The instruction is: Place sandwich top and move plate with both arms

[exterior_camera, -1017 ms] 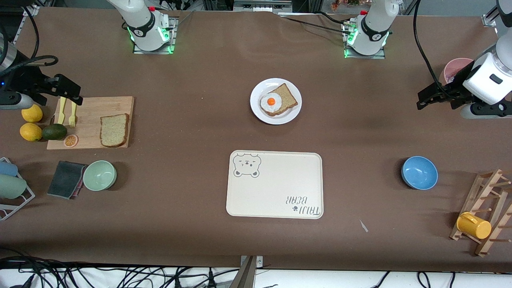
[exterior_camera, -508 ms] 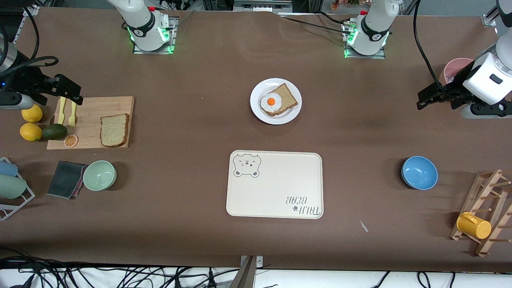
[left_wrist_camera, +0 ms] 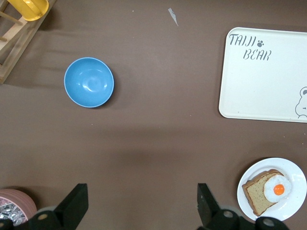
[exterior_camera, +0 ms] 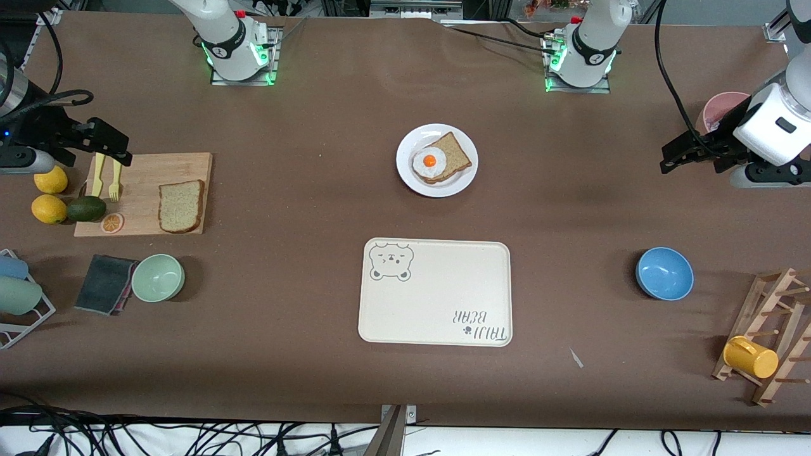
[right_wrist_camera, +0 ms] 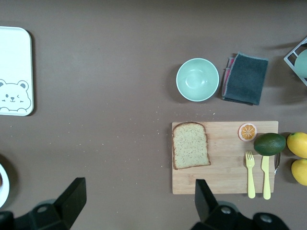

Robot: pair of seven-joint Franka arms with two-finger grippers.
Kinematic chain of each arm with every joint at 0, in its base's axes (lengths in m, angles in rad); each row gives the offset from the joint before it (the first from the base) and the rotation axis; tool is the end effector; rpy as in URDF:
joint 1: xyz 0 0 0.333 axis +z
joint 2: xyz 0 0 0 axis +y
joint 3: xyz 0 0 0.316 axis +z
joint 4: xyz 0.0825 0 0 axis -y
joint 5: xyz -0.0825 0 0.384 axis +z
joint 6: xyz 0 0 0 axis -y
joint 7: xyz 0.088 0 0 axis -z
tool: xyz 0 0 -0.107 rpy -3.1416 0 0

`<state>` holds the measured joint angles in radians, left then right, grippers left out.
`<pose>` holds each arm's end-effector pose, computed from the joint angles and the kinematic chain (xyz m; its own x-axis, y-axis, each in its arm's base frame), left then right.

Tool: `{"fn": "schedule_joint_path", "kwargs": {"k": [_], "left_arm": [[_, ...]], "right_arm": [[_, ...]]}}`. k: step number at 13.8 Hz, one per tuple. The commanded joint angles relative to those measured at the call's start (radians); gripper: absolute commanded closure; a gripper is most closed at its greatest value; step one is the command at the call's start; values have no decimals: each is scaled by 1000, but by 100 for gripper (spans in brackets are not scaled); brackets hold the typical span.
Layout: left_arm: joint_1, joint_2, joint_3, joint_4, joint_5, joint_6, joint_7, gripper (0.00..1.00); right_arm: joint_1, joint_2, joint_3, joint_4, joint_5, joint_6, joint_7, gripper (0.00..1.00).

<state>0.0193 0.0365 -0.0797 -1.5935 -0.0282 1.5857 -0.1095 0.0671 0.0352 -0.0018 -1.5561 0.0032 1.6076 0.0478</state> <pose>0.5642 -0.0363 0.5947 0.9977 0.0494 -0.0473 0.0507 -0.9984 0.0260 0.5677 0.0375 0.6150 0.9997 0.0174 0.0161 0.0174 -0.9998 -0.0039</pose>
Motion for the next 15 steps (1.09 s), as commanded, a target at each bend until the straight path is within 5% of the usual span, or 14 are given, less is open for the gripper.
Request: {"fn": "schedule_joint_path", "kwargs": {"k": [1,7,15], "left_arm": [[2,11,1,26,-15,-13,25,0],[2,11,1,26,-15,-13,25,0],[4,11,1,26,-15,-13,25,0]], "right_arm": [[-9,5,2,11,3,-15,-13,0],[-9,14,2,-76,-2,38,3,0],[-7,163,2,-139,-66,144,36,0]]}}
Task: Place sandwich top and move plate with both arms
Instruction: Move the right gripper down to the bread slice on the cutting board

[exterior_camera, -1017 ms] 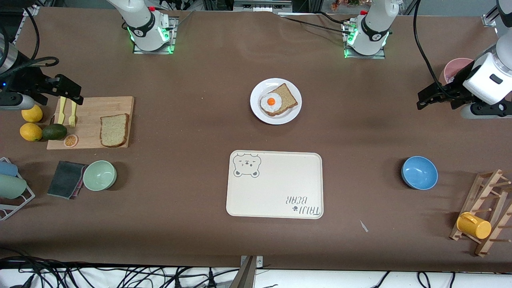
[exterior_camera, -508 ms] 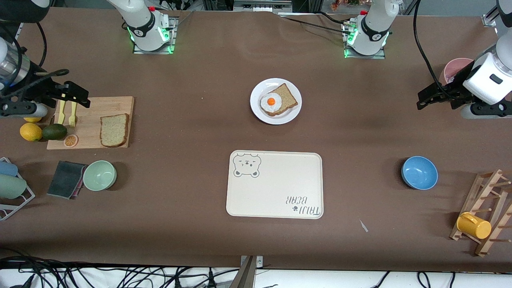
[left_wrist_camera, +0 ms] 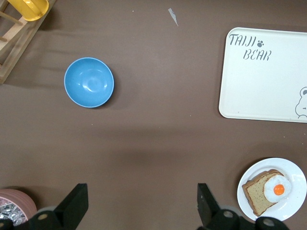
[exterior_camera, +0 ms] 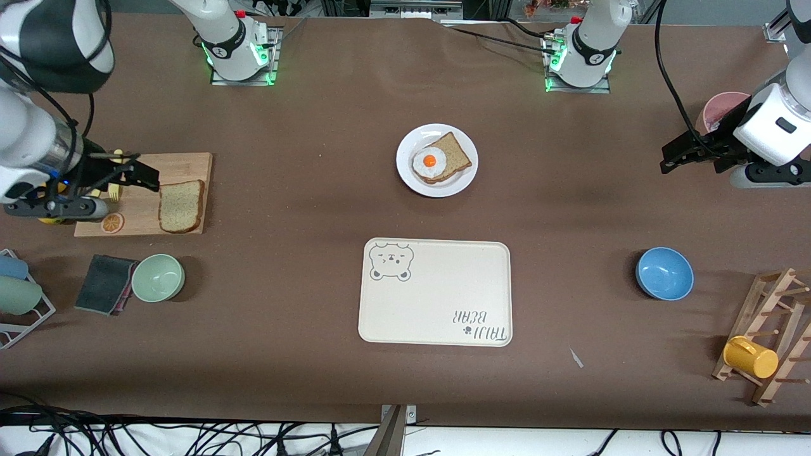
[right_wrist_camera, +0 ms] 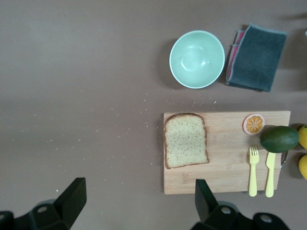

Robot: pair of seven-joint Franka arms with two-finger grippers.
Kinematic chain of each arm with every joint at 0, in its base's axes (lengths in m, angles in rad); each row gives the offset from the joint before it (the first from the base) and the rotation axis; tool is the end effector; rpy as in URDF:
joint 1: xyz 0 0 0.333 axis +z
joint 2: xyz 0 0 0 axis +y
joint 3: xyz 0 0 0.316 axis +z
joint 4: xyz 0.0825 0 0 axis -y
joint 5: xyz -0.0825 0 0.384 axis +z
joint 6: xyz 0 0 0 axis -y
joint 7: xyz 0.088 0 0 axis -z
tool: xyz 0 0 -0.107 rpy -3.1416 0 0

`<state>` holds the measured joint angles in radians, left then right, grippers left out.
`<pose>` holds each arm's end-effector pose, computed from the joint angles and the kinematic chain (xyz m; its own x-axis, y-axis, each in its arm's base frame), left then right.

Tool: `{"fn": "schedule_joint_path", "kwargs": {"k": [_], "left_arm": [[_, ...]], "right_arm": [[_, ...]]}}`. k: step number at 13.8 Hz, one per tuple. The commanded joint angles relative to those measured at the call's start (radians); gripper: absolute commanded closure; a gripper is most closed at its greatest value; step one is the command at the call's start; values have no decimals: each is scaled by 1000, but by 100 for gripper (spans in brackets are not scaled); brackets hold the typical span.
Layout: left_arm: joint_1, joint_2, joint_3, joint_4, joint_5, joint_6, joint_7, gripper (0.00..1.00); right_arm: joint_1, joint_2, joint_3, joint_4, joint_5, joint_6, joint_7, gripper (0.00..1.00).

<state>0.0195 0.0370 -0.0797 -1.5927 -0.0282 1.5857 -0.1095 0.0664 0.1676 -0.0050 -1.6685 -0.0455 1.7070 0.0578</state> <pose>0.5643 -0.0362 0.5948 0.9977 0.0496 -0.0470 0.0509 -0.9984 0.0261 0.5989 0.0327 0.4924 0.9920 0.0093 -0.1261 0.0160 -0.9985 0.0521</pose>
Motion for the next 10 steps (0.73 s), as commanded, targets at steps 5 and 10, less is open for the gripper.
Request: {"fn": "schedule_joint_path", "kwargs": {"k": [5,10], "left_arm": [[4,11,1,25,-15,-13,25,0],[5,11,1,25,-15,-13,25,0]], "right_arm": [[-7,33,8,-211,-92,212,108,0],[-7,56,11,-361,-158,348,169,1]]}}
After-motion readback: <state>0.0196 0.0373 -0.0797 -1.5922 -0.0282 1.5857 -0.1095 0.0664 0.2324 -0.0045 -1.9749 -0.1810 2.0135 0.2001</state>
